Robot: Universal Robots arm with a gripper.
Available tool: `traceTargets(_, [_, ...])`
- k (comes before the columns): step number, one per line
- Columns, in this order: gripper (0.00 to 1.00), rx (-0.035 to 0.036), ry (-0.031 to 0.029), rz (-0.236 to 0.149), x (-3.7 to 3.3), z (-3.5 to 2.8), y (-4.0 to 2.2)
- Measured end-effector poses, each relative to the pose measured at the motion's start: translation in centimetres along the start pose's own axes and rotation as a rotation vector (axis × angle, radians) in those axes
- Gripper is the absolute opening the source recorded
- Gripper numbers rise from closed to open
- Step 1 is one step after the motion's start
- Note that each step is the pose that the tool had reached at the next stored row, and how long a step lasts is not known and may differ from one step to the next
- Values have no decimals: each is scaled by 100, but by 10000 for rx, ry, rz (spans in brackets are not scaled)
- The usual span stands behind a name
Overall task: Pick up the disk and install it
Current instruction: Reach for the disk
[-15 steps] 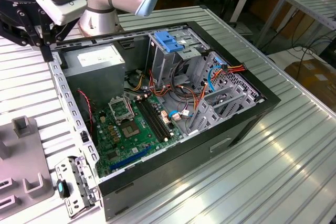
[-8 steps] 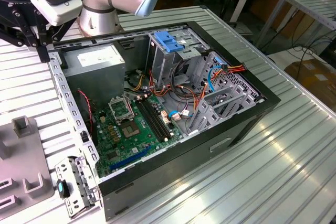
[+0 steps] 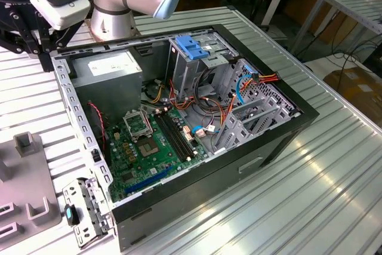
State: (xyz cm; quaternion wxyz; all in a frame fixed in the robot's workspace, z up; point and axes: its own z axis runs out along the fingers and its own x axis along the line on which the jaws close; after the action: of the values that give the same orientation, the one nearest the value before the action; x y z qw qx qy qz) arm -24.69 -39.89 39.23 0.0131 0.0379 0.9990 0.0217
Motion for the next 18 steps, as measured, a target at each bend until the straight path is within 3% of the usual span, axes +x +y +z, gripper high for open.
traceTargets(18, [11,0,0,0,88,-2,-7])
